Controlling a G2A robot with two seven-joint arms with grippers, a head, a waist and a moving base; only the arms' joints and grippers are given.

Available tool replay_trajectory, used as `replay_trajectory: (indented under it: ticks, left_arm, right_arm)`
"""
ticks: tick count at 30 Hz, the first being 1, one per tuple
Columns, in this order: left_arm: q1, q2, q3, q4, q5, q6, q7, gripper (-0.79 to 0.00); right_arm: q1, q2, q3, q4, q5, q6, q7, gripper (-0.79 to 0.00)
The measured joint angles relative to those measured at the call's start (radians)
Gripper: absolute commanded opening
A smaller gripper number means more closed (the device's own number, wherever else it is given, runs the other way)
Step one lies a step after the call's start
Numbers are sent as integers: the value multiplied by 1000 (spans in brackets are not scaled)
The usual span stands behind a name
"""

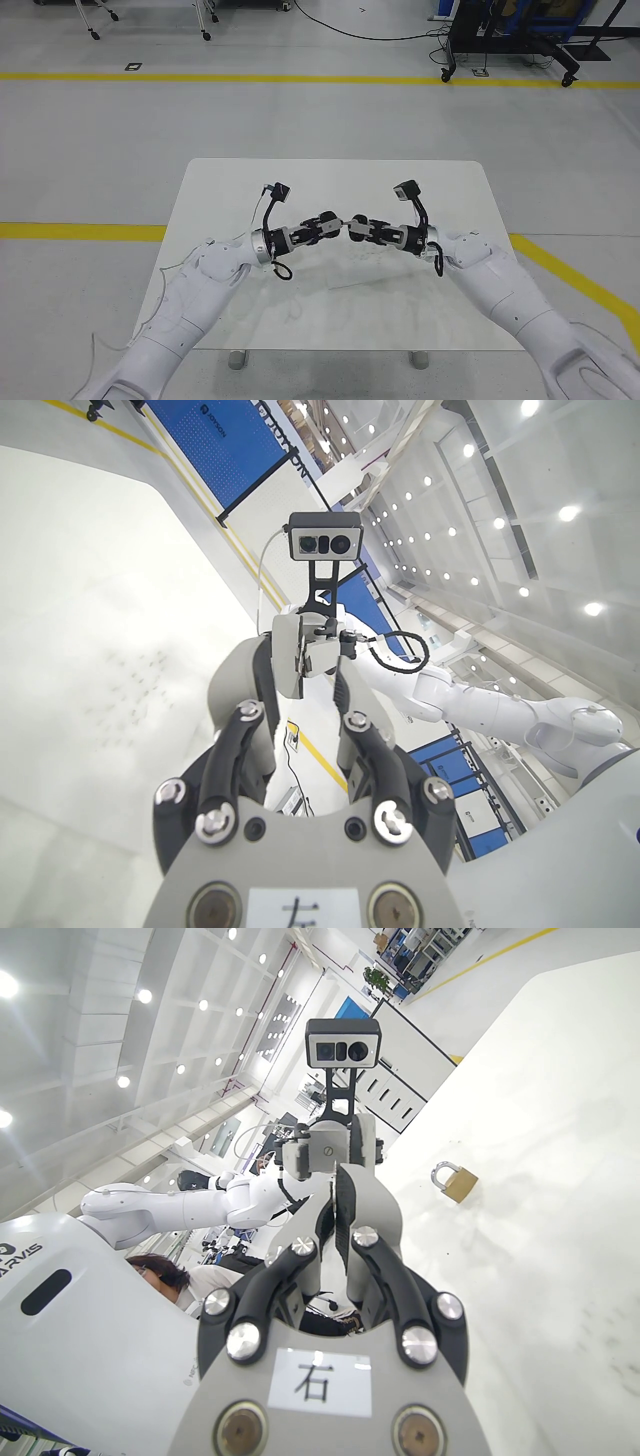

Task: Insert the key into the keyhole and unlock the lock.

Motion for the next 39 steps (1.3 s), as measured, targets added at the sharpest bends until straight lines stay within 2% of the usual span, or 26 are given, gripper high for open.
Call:
replay_trajectory:
  ticks: [2,8,12,15,17,20,23,25,28,31,33,35,36,37,38,39]
  left_arm:
    - [3,-1,-6,-1,1,-1,30,0]
    - [3,-1,-5,-2,0,-1,25,0]
    - [3,-1,-5,-2,0,-1,25,0]
    - [3,-1,-6,-2,0,-1,26,0]
    - [5,3,-17,-24,27,-1,41,0]
    - [30,29,-93,-121,196,1,102,0]
    - [130,68,-232,-303,453,80,206,0]
    - [240,95,-333,-465,614,166,221,0]
    - [392,126,-454,-689,859,327,106,0]
    - [507,141,-478,-853,1124,485,-44,0]
    - [539,141,-439,-892,1250,550,-110,0]
    - [526,136,-394,-862,1294,581,-135,0]
    - [501,132,-364,-827,1306,597,-154,-9]
    - [478,129,-342,-800,1312,610,-170,-74]
    - [453,125,-320,-773,1314,622,-188,-102]
    - [418,120,-292,-741,1316,640,-210,-108]
  right_arm:
    - [-4,2,11,6,-3,-11,4,-785]
    - [-53,23,82,20,-5,-90,-16,-785]
    - [-101,38,124,19,-8,-149,-75,-785]
    - [-101,37,126,21,-6,-153,-76,-785]
    - [-101,37,125,21,-6,-152,-75,-785]
    - [-101,37,125,21,-6,-152,-75,-785]
    - [-101,37,125,21,-6,-152,-75,-785]
    - [-101,37,125,21,-6,-152,-75,-785]
    - [-101,37,125,21,-6,-152,-75,-785]
    - [-101,37,125,21,-6,-152,-75,-785]
    - [-101,37,125,21,-6,-152,-75,-785]
    - [-101,37,125,21,-6,-152,-75,-785]
    - [-101,37,125,21,-6,-152,-75,-785]
    - [-101,37,125,21,-6,-152,-75,-785]
    - [-101,37,125,21,-6,-152,-75,-785]
    - [-101,37,125,21,-6,-152,-75,-785]
